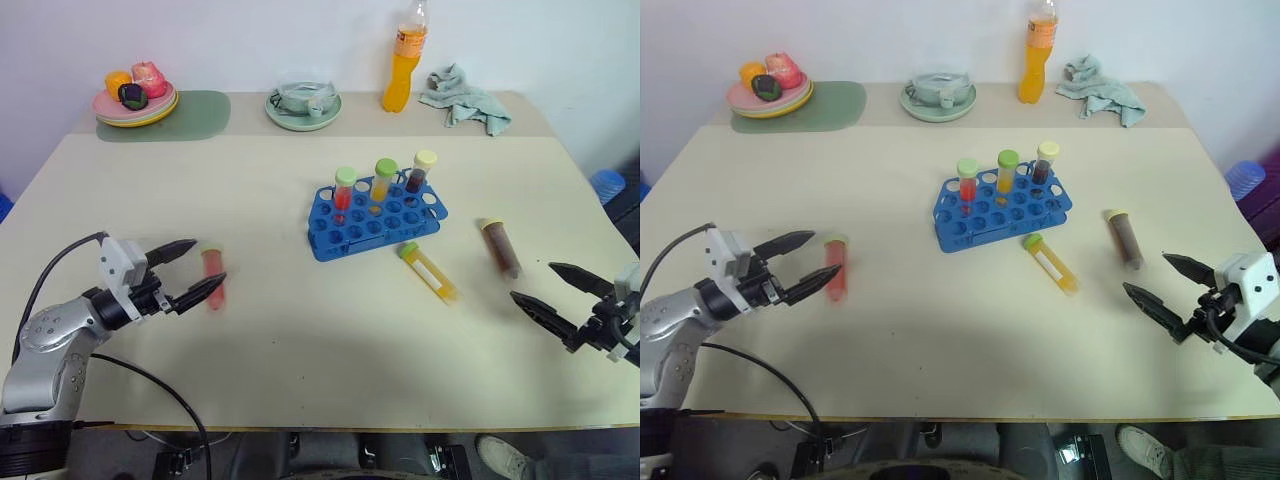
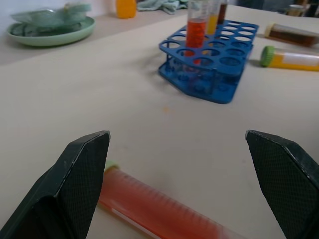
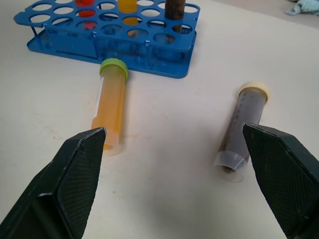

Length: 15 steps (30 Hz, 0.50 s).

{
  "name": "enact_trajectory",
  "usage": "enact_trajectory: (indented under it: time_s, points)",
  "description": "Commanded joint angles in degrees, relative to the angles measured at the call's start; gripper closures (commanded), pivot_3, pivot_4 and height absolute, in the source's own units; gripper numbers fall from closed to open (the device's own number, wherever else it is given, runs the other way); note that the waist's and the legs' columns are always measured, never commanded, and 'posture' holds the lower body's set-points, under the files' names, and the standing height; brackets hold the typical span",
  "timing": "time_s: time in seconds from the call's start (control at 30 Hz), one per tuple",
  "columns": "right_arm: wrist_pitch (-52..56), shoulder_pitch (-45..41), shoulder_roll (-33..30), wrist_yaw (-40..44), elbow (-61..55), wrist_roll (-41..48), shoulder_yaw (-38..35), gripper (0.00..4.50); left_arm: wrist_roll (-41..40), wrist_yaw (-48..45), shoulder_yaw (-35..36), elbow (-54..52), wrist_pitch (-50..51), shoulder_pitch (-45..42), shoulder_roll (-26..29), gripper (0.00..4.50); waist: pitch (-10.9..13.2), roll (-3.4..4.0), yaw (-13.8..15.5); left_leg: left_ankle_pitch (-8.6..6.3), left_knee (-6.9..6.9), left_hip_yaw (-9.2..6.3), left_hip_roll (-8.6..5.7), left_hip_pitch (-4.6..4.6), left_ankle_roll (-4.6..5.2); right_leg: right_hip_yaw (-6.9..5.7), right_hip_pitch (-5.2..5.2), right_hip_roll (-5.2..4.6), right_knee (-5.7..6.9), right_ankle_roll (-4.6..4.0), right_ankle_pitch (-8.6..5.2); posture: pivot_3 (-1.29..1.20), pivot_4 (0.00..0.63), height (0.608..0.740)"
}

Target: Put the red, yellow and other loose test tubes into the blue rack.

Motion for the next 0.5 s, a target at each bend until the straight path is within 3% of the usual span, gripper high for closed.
enact_trajectory:
  time_s: [0.03, 0.5]
  points:
    - [-0.4, 0.1, -0.1, 0.1, -0.5, 0.2, -1.9, 0.0, -0.3, -1.2, 1.1, -1.0, 0.6, 0.4, 1.3, 0.06, 0.0, 0.0, 0.0, 0.0, 0.0, 0.0, 0.0, 0.0, -0.01, 0.0, 0.0, 0.0, 0.0, 0.0, 0.0, 0.0, 0.15, 0.74]
    - [-6.6, -0.9, 1.5, 2.1, 5.2, -2.1, -1.7, 0.0, -3.6, -3.3, 1.0, -2.3, 5.8, -2.6, 1.8, 0.06, 0.0, 0.0, 0.0, 0.03, -0.01, 0.0, 0.0, 0.0, 0.04, 0.01, 0.01, -0.02, -0.01, -0.01, 0.01, 0.0, 0.15, 0.74]
